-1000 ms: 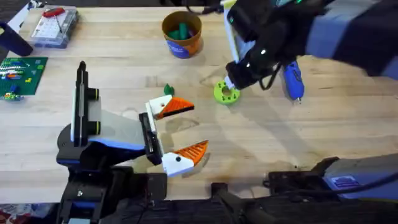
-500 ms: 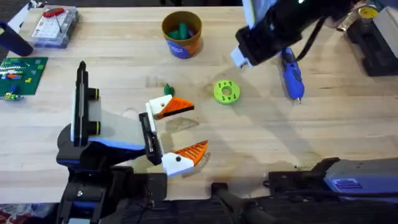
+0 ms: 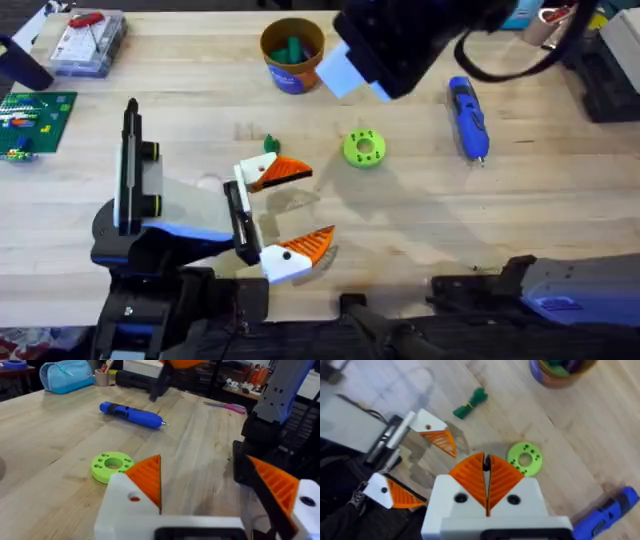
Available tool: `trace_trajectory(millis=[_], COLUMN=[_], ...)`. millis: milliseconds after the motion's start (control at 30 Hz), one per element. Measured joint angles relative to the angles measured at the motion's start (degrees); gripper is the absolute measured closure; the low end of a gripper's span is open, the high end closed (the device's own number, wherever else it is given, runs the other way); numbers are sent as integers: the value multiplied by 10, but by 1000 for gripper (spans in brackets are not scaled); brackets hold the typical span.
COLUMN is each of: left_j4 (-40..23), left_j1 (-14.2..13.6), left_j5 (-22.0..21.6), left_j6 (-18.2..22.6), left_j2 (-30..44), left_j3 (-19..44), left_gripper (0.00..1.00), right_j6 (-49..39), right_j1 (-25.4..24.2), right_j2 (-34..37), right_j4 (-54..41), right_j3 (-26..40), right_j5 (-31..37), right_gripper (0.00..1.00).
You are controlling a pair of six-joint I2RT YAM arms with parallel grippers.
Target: Pick up the gripper from the table and insert it into the empty holder that is missing its gripper. Then pick up a screw, insert it into the mounting hole, and use the screwdriver to tighten it. Finally, clean up the table by picking up the vegetable and placing it into the bucket.
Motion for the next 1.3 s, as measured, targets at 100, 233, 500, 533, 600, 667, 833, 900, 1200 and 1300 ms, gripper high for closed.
trace_trajectory(millis=[100, 233, 500, 533, 600, 667, 833, 900, 1200, 1300], left_j4=[0, 0, 0, 0, 0, 0, 0, 0, 0, 0], left_j1=[0, 0, 0, 0, 0, 0, 0, 0, 0, 0], left_j5=[0, 0, 0, 0, 0, 0, 0, 0, 0, 0], left_j6=[0, 0, 0, 0, 0, 0, 0, 0, 0, 0], left_j2=[0, 0, 0, 0, 0, 0, 0, 0, 0, 0], left_j3=[0, 0, 0, 0, 0, 0, 0, 0, 0, 0], left_gripper=[11, 11, 11, 11, 11, 11, 11, 11, 11, 11], right_j6=[-15, -35, -82, -87, -97, -105, -121, -125, -144, -147], right_j1=[10, 22, 73, 81, 92, 102, 115, 119, 132, 133], right_j2=[22, 60, 112, 113, 113, 113, 113, 113, 113, 115], right_j4=[-10, -17, -38, -38, -37, -37, -31, -25, -3, -4], right_j3=[37, 63, 79, 79, 80, 82, 83, 83, 84, 84], right_j5=[-14, -21, -26, -26, -27, -27, -27, -27, -27, -27], right_gripper=[994, 994, 994, 994, 994, 994, 994, 994, 995, 995])
